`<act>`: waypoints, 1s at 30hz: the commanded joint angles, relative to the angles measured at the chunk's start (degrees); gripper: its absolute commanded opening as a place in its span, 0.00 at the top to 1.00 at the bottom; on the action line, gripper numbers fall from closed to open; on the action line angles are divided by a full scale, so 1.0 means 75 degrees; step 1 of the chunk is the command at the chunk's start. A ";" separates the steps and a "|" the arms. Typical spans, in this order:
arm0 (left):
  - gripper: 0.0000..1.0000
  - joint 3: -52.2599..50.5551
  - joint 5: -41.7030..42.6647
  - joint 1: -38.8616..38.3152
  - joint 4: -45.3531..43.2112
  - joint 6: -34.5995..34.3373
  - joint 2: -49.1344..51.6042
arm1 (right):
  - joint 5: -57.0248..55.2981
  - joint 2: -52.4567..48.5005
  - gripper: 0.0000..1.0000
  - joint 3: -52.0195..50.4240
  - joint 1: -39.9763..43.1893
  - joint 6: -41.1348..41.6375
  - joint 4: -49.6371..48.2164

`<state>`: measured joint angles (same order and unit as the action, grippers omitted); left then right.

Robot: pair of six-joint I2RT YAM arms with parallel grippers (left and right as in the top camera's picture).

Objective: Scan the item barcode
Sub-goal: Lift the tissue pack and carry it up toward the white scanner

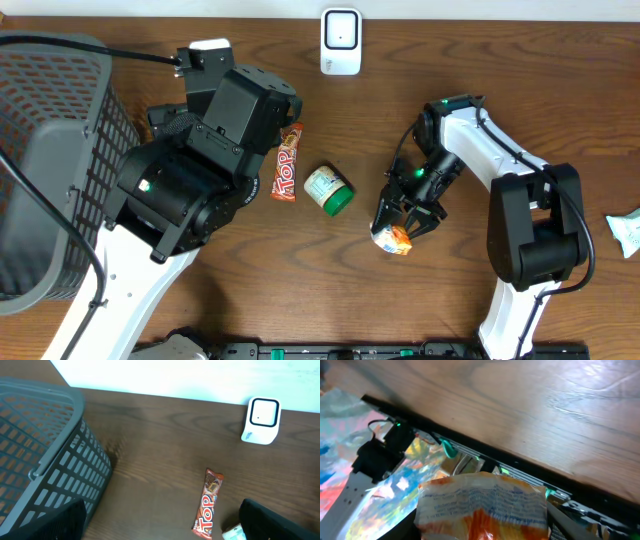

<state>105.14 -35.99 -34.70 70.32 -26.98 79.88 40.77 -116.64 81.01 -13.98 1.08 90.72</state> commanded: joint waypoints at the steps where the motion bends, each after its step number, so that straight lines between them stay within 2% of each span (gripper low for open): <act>1: 0.02 0.0061 -0.0117 0.0038 0.0023 0.0047 -0.0006 | 0.0382 -0.0082 0.46 0.0143 0.0061 -0.0463 0.0017; 8: 0.02 0.0061 -0.0117 0.0038 0.0023 0.0044 -0.0006 | 0.0178 -0.0082 0.48 0.0143 0.0160 -0.0525 -0.0207; 13: 0.02 0.0061 -0.0117 0.0038 0.0023 0.0047 -0.0006 | -0.0595 -0.0082 0.53 0.0143 0.0221 0.0166 -0.1276; 19: 0.02 0.0061 -0.0117 0.0038 0.0023 0.0047 -0.0006 | -0.0624 -0.0082 0.53 0.0297 0.0227 0.0597 -0.2311; 23: 0.02 0.0061 -0.0117 0.0038 0.0023 0.0047 -0.0006 | -0.0656 -0.0082 0.53 0.0781 0.0318 0.0627 -0.2652; 30: 0.02 0.0061 -0.0117 0.0038 0.0023 0.0047 -0.0006 | -0.0863 -0.0082 0.54 0.2547 0.0431 0.1148 -0.3302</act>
<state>105.14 -35.97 -34.70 70.32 -26.98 79.88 35.44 -116.84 93.95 -11.55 6.87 67.11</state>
